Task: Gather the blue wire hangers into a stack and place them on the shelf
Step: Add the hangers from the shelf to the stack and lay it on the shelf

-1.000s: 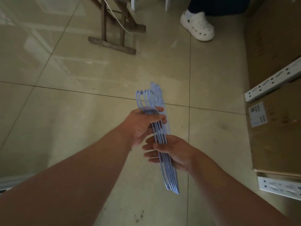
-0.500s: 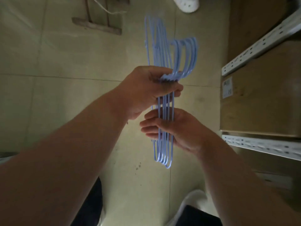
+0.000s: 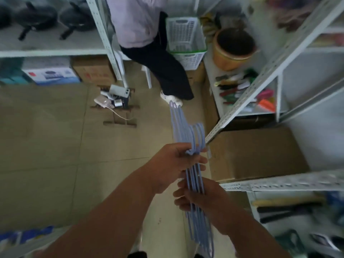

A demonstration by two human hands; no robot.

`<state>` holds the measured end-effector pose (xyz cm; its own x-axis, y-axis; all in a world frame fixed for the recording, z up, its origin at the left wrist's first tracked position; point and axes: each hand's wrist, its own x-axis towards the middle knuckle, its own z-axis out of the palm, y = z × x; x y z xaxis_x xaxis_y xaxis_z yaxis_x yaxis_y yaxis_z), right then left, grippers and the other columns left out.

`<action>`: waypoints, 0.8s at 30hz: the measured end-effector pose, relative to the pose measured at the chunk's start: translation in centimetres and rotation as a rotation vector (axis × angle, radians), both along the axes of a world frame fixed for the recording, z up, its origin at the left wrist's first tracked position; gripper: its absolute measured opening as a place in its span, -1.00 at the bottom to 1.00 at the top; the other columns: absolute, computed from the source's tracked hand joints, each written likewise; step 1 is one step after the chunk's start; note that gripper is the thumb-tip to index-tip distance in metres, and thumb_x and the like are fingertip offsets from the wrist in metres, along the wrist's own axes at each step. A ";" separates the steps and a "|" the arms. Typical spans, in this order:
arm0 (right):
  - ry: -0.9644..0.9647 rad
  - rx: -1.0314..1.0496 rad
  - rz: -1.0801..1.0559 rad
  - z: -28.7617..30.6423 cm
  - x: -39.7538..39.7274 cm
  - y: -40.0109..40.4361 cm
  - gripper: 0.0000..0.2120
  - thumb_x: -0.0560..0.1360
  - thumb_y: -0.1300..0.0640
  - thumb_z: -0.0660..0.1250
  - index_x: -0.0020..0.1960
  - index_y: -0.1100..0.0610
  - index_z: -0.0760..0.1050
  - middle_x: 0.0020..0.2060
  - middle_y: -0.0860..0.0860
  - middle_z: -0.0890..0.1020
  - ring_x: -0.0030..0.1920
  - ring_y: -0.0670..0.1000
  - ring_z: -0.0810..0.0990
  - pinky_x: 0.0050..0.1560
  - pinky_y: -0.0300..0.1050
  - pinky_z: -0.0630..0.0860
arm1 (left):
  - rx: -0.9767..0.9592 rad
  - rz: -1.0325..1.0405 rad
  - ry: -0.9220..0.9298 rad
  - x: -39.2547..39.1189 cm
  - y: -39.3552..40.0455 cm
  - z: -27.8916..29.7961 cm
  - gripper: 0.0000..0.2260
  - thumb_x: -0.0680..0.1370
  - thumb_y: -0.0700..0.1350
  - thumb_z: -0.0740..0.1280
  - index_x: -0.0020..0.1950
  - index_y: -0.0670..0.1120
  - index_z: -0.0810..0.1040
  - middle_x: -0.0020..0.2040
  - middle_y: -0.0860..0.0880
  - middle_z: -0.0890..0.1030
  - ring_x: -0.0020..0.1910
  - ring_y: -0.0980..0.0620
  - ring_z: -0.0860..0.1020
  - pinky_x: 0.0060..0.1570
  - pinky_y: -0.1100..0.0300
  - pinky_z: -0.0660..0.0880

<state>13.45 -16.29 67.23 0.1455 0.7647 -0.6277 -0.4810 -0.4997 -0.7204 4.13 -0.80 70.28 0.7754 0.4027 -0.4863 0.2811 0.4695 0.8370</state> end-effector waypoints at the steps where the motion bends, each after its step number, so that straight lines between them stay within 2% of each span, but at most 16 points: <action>1: -0.065 0.011 -0.027 2.5 -0.1 -0.2 -0.86 0.63 0.34 0.36 0.18 0.34 0.58 0.03 0.36 0.71 -0.05 0.23 0.75 0.00 0.05 0.71 | 0.013 -0.006 -0.013 0.1 -0.1 2.3 -0.78 0.65 -0.25 0.36 0.27 -0.10 0.67 0.20 -0.28 0.71 0.20 -0.26 0.69 0.29 -0.28 0.57; 6: -0.277 0.013 -0.182 13.6 -1.3 -2.7 -0.84 0.61 0.43 0.35 0.17 0.33 0.58 -0.12 0.23 0.72 -0.14 0.13 0.73 -0.06 -0.01 0.68 | 0.065 -0.135 -0.086 0.4 -2.0 13.0 -0.70 0.62 -0.36 0.36 0.20 0.00 0.65 0.25 -0.35 0.65 0.28 -0.31 0.63 0.32 -0.23 0.56; 9: -0.463 -0.065 -0.279 18.9 -2.2 -5.0 -0.80 0.53 0.44 0.42 0.14 0.32 0.59 -0.24 0.18 0.70 -0.25 0.12 0.70 -0.13 0.04 0.68 | 0.052 -0.234 -0.117 0.6 -3.4 17.3 -0.74 0.54 -0.32 0.46 0.15 -0.02 0.66 0.16 -0.29 0.68 0.17 -0.24 0.67 0.26 -0.10 0.57; 11: -0.680 -0.155 -0.262 21.5 -2.7 -7.1 -0.76 0.48 0.29 0.49 0.13 0.18 0.61 -0.27 0.06 0.75 -0.27 0.12 0.74 -0.07 0.11 0.68 | 0.031 -0.307 -0.130 0.6 -4.9 19.5 -0.73 0.44 -0.24 0.52 0.12 -0.04 0.68 0.12 -0.21 0.69 0.12 -0.16 0.67 0.21 -0.08 0.55; 14: -0.960 -0.292 -0.162 24.9 -3.2 -11.1 -0.62 0.36 0.04 0.48 0.17 0.01 0.60 -0.24 -0.08 0.70 -0.18 -0.02 0.71 -0.01 0.00 0.65 | -0.009 -0.370 -0.131 0.5 -8.1 22.4 -0.69 0.41 -0.21 0.51 0.12 0.05 0.72 0.14 -0.16 0.74 0.16 -0.11 0.71 0.25 -0.04 0.58; 17: -1.043 -0.311 -0.200 27.8 -3.6 -16.0 -0.58 0.34 -0.09 0.47 0.17 -0.03 0.60 -0.12 -0.07 0.68 -0.10 -0.05 0.67 0.02 -0.06 0.64 | -0.084 -0.424 -0.166 0.6 -12.3 24.9 -0.71 0.40 -0.30 0.47 0.02 0.03 0.76 0.01 -0.12 0.74 0.08 -0.10 0.72 0.26 -0.10 0.58; 18: -1.048 -0.317 -0.235 28.7 -3.7 -17.7 -0.61 0.38 -0.10 0.51 0.16 -0.02 0.61 -0.09 -0.06 0.70 -0.11 -0.07 0.66 0.02 -0.08 0.63 | -0.148 -0.439 -0.191 0.7 -13.8 25.6 -0.69 0.38 -0.36 0.47 -0.04 0.02 0.79 -0.04 -0.11 0.74 0.00 -0.08 0.74 0.20 -0.06 0.60; 20: -1.037 -0.355 -0.335 29.9 -3.4 -21.5 -0.70 0.47 -0.09 0.52 0.14 -0.01 0.63 -0.10 -0.06 0.73 -0.17 -0.13 0.64 -0.02 -0.14 0.59 | -0.248 -0.453 -0.237 1.1 -16.7 26.7 -0.72 0.37 -0.33 0.43 -0.10 0.00 0.80 -0.12 -0.13 0.73 -0.12 -0.06 0.74 0.01 0.03 0.67; 22: -1.080 -0.449 -0.473 30.8 -2.7 -25.8 -0.77 0.51 -0.11 0.47 0.08 -0.01 0.66 -0.10 -0.04 0.75 -0.20 -0.14 0.65 -0.04 -0.18 0.58 | -0.309 -0.467 -0.271 1.7 -19.7 27.3 -0.67 0.28 -0.31 0.53 -0.03 -0.01 0.80 -0.09 -0.16 0.74 -0.09 -0.09 0.73 0.02 0.02 0.67; 24: -1.113 -0.577 -0.621 31.0 -1.4 -30.3 -0.79 0.52 -0.11 0.42 0.03 0.00 0.66 -0.10 -0.04 0.74 -0.13 -0.03 0.71 -0.06 -0.15 0.61 | -0.321 -0.482 -0.268 2.6 -22.2 27.3 -0.47 0.17 -0.38 0.62 0.10 -0.09 0.75 0.00 -0.20 0.73 0.00 -0.16 0.72 0.17 -0.09 0.63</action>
